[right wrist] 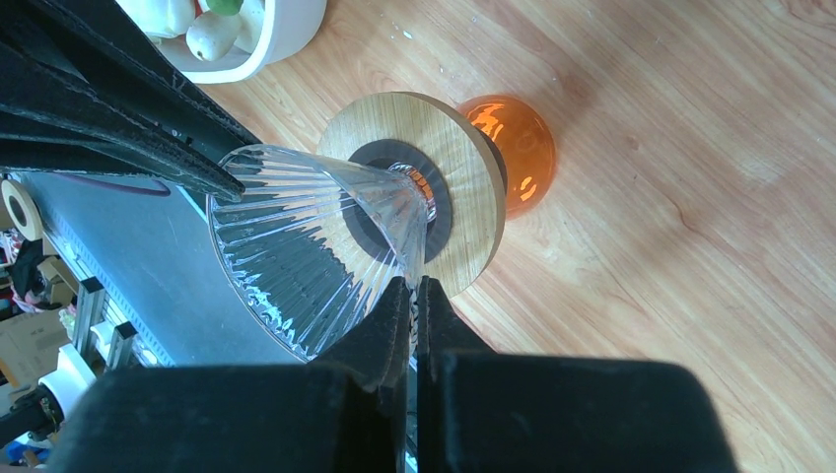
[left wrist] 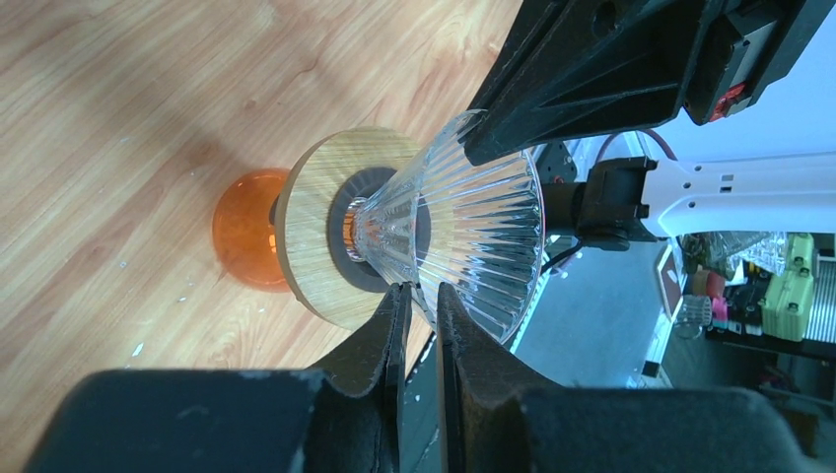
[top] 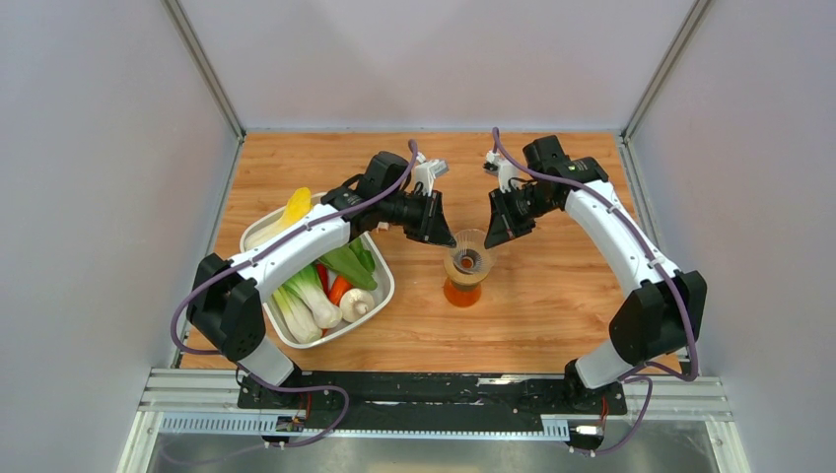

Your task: Place the coffee filter in the dripper

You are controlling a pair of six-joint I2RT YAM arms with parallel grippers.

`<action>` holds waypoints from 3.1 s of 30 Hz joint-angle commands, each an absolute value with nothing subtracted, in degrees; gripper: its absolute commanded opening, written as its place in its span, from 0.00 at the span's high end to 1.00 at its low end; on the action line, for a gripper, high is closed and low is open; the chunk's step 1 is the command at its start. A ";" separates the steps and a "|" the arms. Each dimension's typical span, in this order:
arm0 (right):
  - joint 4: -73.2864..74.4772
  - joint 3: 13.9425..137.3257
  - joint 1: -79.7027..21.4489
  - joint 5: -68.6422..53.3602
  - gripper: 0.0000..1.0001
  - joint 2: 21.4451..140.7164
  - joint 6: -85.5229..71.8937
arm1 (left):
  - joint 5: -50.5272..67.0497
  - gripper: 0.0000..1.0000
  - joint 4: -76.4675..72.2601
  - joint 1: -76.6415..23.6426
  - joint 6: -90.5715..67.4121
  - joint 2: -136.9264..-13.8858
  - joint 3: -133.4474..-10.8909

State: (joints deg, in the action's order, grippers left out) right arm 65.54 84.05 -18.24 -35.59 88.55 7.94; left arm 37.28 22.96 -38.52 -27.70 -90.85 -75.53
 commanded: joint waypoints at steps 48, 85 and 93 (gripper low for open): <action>59.84 78.41 -23.16 -24.61 1.00 90.83 9.14 | 29.84 1.00 19.22 -39.07 -14.58 -90.20 -62.57; 57.23 77.57 -25.72 -18.57 1.00 93.25 9.14 | 26.56 1.00 16.79 -37.62 -10.50 -90.71 -58.20; 54.61 75.72 -25.77 -17.61 1.00 92.86 8.81 | 25.02 1.00 16.96 -37.75 -9.84 -90.74 -58.09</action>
